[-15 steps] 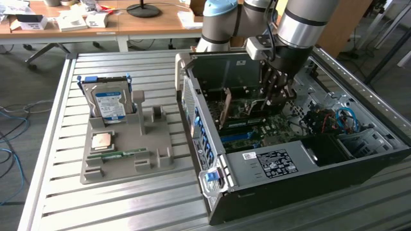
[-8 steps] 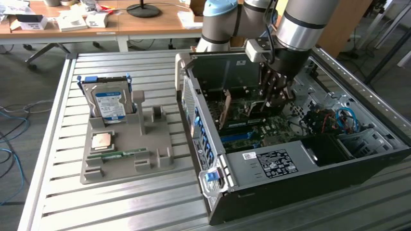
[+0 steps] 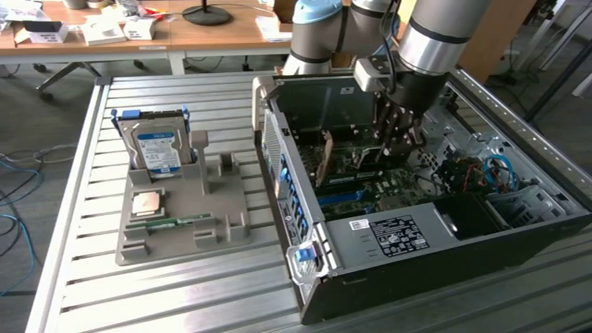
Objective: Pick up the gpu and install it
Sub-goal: 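Insert the gpu into the slot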
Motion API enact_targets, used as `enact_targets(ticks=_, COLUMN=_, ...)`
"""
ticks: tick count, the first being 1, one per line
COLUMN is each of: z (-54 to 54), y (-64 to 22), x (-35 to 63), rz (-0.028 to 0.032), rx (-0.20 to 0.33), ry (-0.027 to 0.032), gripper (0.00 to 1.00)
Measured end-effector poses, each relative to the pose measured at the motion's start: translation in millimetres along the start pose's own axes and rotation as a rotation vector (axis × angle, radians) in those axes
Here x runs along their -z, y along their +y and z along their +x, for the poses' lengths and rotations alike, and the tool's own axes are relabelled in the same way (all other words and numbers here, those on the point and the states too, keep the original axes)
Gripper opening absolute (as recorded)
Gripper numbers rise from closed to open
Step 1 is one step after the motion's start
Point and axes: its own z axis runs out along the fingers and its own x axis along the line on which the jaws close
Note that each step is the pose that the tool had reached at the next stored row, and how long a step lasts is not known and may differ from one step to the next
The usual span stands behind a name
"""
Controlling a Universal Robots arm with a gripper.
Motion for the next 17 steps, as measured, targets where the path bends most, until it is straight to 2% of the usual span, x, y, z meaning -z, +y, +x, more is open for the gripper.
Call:
enact_targets(ticks=5, z=5.4, y=0.0, x=0.0, rz=-0.0001, rx=0.001, ry=-0.0004, gripper=0.27)
enact_targets(ticks=11, z=6.5, y=5.6, x=-0.6, rz=0.0002, rx=0.002, ry=-0.0004, gripper=0.27)
enact_targets(ticks=17, z=7.6, y=6.5, x=-7.7, rz=0.0002, rx=0.002, ry=-0.0003, gripper=0.27)
